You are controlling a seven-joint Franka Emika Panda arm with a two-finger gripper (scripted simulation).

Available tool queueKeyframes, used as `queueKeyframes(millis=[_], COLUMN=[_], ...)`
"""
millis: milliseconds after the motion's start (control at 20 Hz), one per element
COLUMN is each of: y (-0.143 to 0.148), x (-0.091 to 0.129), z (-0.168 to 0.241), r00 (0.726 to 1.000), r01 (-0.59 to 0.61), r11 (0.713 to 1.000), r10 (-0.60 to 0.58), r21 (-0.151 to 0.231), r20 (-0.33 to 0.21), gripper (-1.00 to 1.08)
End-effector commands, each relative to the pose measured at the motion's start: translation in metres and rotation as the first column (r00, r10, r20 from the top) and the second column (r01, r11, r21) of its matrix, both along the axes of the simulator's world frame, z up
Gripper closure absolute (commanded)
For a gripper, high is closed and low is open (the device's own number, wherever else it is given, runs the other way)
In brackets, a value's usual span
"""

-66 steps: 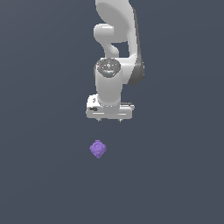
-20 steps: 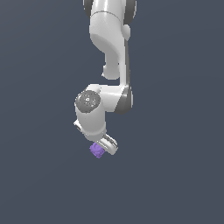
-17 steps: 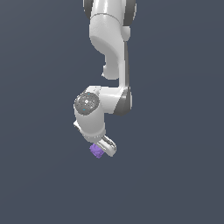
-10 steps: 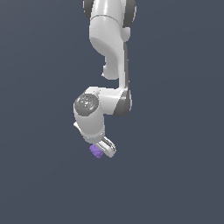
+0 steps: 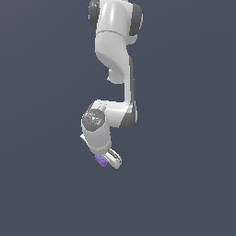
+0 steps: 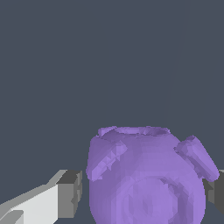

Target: Pick up the object and move it to a goal position.

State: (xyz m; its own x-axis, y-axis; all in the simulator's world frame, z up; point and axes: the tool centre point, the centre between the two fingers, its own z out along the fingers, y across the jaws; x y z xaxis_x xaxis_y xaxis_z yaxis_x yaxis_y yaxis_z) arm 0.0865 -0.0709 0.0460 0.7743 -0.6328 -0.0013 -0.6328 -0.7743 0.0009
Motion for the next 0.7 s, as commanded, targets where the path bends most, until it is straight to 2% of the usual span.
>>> queueKeyframes(millis=[0, 200, 250, 650], y=[-0.0001, -0.0004, -0.0004, -0.0004], x=[0.0006, 0.0018, 0.0018, 0.0018], z=[-0.0069, -0.0066, -0.0066, -0.0066], r00=[1.0, 1.0, 1.0, 1.0], r01=[0.001, 0.001, 0.001, 0.001], r11=[1.0, 1.0, 1.0, 1.0], r10=[-0.001, -0.001, -0.001, -0.001], r21=[0.0, 0.0, 0.0, 0.0], r20=[0.002, 0.002, 0.002, 0.002], gripper=[-0.92, -0.92, 1.08, 1.08])
